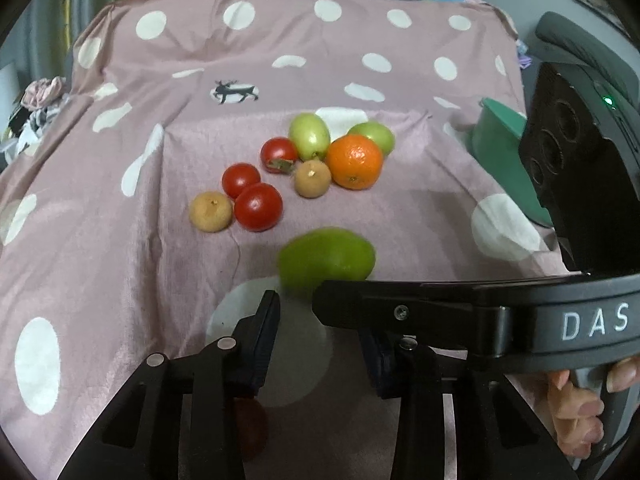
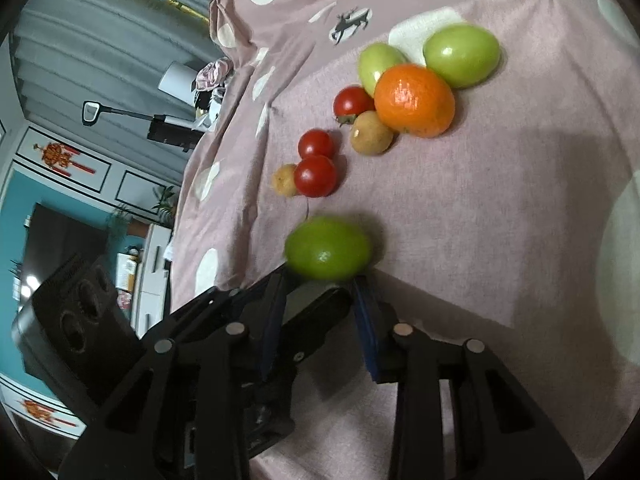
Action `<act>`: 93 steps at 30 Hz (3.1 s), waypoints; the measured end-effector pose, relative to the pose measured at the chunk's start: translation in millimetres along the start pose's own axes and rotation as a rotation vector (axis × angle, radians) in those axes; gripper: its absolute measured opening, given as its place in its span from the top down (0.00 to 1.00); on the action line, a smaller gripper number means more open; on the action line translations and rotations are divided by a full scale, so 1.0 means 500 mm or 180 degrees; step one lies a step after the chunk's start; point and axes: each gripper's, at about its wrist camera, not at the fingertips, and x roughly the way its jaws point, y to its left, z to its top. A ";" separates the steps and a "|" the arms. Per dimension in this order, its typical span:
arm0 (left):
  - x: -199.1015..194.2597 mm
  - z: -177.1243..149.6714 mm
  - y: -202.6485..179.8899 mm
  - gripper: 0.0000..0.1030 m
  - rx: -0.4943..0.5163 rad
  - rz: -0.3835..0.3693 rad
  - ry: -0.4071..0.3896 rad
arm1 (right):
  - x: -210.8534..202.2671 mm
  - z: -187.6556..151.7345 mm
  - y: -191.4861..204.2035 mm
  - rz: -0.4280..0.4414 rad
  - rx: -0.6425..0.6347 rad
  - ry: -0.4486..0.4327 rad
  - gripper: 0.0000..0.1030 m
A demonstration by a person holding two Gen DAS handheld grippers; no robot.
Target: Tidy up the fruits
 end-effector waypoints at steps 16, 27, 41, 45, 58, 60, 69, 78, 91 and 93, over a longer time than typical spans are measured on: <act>0.001 0.018 0.017 0.58 -0.0106 0.0210 0.0044 | -0.032 0.036 -0.024 -0.0100 0.0298 -0.0249 0.42; 0.005 0.009 0.013 0.57 -0.0077 0.0206 0.0091 | 0.035 0.094 0.016 -0.0458 0.0133 -0.0183 0.61; -0.011 0.007 0.020 0.57 -0.0166 0.0115 -0.0090 | -0.005 0.053 -0.017 -0.0126 0.0280 -0.0142 0.61; -0.014 0.001 -0.003 0.57 0.0011 0.0104 -0.0156 | -0.006 0.039 -0.006 -0.0194 0.0186 -0.0086 0.62; 0.003 0.006 -0.007 0.57 -0.0086 0.0012 -0.0175 | 0.012 0.028 0.004 -0.0091 0.0155 0.0044 0.62; 0.001 0.005 -0.004 0.63 -0.0140 -0.0076 -0.0169 | 0.014 0.028 0.006 -0.0098 0.0146 0.0039 0.62; -0.039 -0.008 -0.032 0.63 -0.0002 -0.0032 -0.0378 | -0.014 0.012 0.023 -0.0061 0.0063 -0.0057 0.63; -0.109 -0.007 -0.114 0.63 0.0067 -0.0273 -0.0678 | -0.136 -0.012 0.040 -0.0078 -0.0191 -0.0333 0.63; -0.054 0.131 -0.376 0.63 0.0727 -0.0730 -0.0600 | -0.383 0.003 -0.097 -0.0373 0.0045 -0.1062 0.63; -0.034 0.159 -0.417 0.63 0.0820 -0.0828 -0.0603 | -0.430 0.016 -0.126 -0.0500 0.0108 -0.1209 0.63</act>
